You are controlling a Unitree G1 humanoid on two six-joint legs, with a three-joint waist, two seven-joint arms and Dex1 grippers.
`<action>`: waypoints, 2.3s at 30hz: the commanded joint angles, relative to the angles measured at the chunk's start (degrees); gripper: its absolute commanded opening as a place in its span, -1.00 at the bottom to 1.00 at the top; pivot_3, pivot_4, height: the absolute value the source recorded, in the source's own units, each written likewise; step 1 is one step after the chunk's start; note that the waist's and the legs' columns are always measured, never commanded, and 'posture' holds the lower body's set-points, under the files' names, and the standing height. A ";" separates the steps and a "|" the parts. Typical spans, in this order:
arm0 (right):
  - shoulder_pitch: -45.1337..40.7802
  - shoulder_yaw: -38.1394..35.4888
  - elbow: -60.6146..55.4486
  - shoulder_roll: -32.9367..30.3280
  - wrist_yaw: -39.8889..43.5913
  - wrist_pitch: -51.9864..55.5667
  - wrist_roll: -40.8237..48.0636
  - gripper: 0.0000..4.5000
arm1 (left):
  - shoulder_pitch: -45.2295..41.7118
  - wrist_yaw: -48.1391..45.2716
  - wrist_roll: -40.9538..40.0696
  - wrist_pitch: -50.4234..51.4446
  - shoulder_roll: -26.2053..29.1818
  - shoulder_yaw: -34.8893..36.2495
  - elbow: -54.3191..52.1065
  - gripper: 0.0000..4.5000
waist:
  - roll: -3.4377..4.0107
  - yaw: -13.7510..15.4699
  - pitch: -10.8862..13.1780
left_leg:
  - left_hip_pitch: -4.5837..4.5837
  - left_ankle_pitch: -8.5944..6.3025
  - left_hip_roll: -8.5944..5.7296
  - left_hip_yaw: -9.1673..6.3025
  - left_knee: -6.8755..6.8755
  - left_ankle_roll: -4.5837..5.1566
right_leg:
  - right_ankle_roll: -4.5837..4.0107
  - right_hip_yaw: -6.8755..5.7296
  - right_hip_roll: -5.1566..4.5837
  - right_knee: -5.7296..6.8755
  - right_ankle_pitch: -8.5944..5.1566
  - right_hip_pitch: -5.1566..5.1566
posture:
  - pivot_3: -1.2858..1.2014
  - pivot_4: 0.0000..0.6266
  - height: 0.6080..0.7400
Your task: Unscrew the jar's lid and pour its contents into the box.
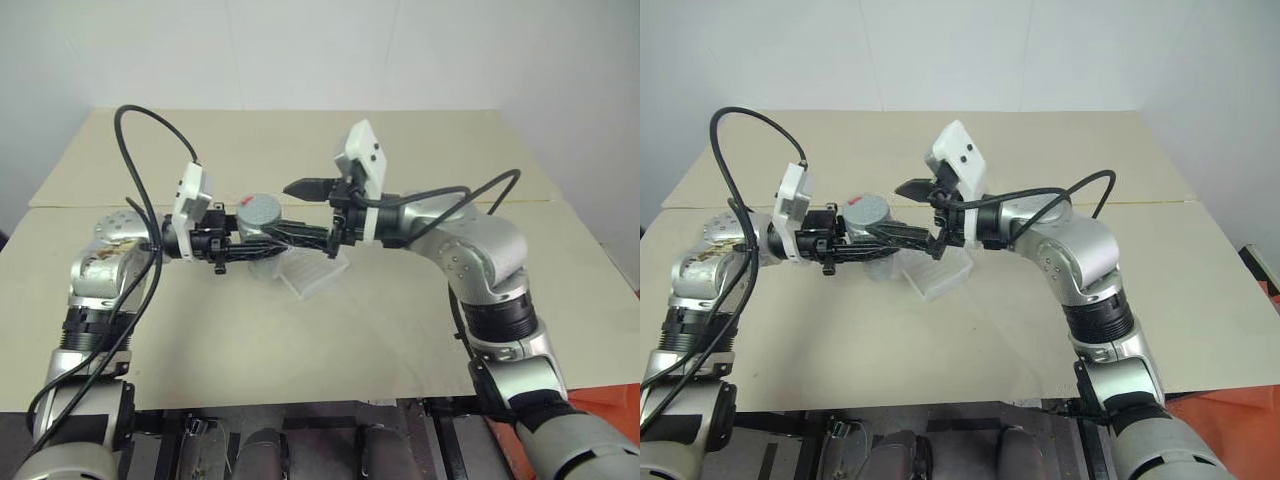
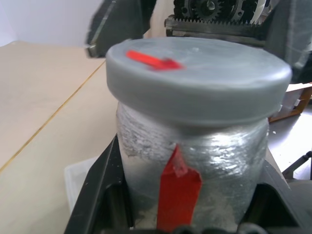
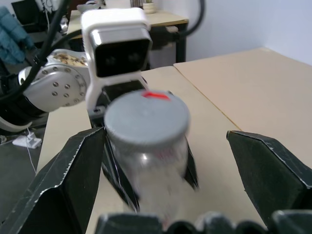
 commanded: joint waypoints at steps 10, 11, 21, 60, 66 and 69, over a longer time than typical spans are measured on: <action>1.19 -2.72 -2.28 -3.42 1.46 -0.54 1.23 0.98 | 0.72 -0.98 -2.59 0.84 1.55 1.56 -4.77 -0.14 | 0.00 -0.01 0.00 | 0.01 0.00 0.01 0.00 -0.01 0.00 | 0.00 0.01 0.00 0.00 0.00 0.00 | 0.03 -0.52 1.00; 1.25 -2.72 -2.30 -3.71 1.85 -0.61 1.28 0.98 | 0.57 -1.00 -2.48 0.81 1.52 1.52 -4.57 -0.14 | 0.00 0.01 0.00 | 0.01 0.00 0.01 0.00 -0.02 0.00 | 0.00 0.01 0.00 0.00 0.00 0.00 | 0.03 -0.52 1.00; -0.25 -2.72 -4.12 -2.33 3.74 -0.41 4.79 0.98 | -1.36 -1.10 -1.09 -1.07 0.09 0.31 -0.95 -0.14 | 0.00 -0.02 0.00 | 0.02 -0.01 0.00 0.00 0.00 0.01 | 0.00 0.01 0.00 0.01 0.00 0.00 | 0.03 -0.52 1.00; -5.38 1.54 -0.92 5.50 1.62 -1.04 0.26 0.98 | -0.55 -1.25 -1.03 -2.47 -0.58 -0.06 -1.66 -0.14 | 0.00 -0.02 0.00 | 0.01 0.00 0.00 0.00 0.00 -0.01 | 0.00 0.00 0.00 0.02 0.00 -0.01 | 0.03 -0.52 1.00; -5.60 1.84 -0.28 5.50 2.34 -0.53 0.19 0.98 | -0.49 -1.33 -1.12 -2.32 -0.23 0.10 -1.81 -0.14 | 0.00 -0.04 0.00 | 0.01 0.00 0.00 0.00 0.00 -0.01 | 0.00 0.00 0.00 0.02 0.00 -0.01 | 0.03 -0.52 1.00; -5.60 2.11 0.02 5.80 2.26 -0.74 -0.05 0.98 | -0.43 -1.38 -1.17 -2.24 0.00 0.17 -2.00 -0.14 | 0.00 -0.04 0.00 | 0.01 0.00 0.00 0.00 -0.01 -0.01 | 0.00 0.00 0.00 0.02 0.00 -0.01 | 0.03 -0.52 1.00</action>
